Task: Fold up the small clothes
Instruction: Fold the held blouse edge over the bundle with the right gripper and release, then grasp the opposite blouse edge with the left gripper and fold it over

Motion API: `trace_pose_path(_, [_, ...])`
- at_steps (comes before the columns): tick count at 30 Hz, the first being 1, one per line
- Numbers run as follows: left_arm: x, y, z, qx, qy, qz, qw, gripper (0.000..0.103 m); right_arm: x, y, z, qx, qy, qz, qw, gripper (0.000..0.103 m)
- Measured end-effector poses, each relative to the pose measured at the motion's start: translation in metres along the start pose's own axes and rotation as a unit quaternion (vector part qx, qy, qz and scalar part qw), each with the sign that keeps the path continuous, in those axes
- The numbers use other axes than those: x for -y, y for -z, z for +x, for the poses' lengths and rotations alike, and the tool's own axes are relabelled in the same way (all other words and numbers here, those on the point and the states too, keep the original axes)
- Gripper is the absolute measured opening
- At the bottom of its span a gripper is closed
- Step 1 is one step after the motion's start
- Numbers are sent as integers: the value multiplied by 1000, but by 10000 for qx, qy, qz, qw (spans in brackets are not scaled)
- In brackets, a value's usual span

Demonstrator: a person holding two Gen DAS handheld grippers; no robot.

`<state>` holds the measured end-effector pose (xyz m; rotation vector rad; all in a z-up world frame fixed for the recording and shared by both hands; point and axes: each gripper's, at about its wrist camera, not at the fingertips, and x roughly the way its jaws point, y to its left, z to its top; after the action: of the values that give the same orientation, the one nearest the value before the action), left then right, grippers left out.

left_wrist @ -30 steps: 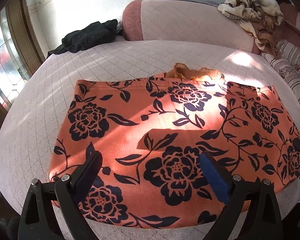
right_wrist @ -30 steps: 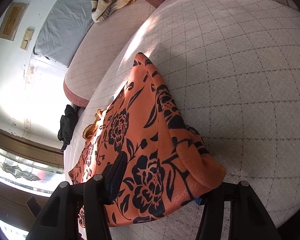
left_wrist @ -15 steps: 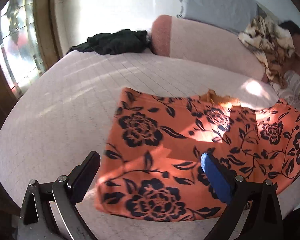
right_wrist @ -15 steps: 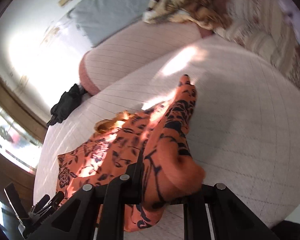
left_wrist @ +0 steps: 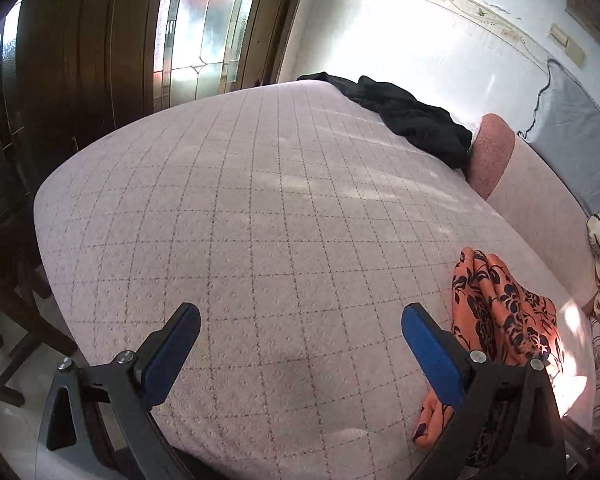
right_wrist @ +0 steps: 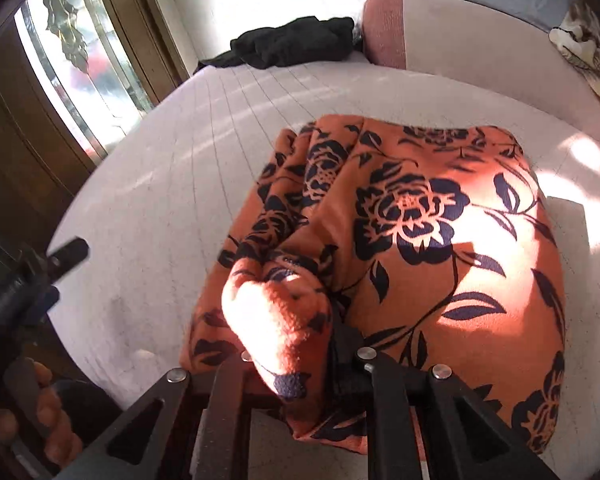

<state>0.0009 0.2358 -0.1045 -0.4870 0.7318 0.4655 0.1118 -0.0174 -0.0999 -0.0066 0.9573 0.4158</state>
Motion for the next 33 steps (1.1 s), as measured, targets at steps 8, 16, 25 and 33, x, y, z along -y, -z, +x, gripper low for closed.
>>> trace_pose_path(8, [-3, 0, 0, -55, 165, 20, 9998, 101, -20, -5, -22, 317, -172, -144, 9992, 20])
trace_pose_path(16, [12, 4, -8, -46, 509, 381, 9980, 101, -13, 24, -12, 210, -882, -210, 9957, 66])
trace_pose_path(25, [85, 29, -44, -387, 1718, 1453, 9736, 101, 45, 47, -68, 859, -1106, 697, 9877, 69])
trace_pose_path(33, [109, 47, 4, -1654, 1737, 1464, 9597, 15, 94, 57, -73, 961, -1084, 1409, 9794, 71])
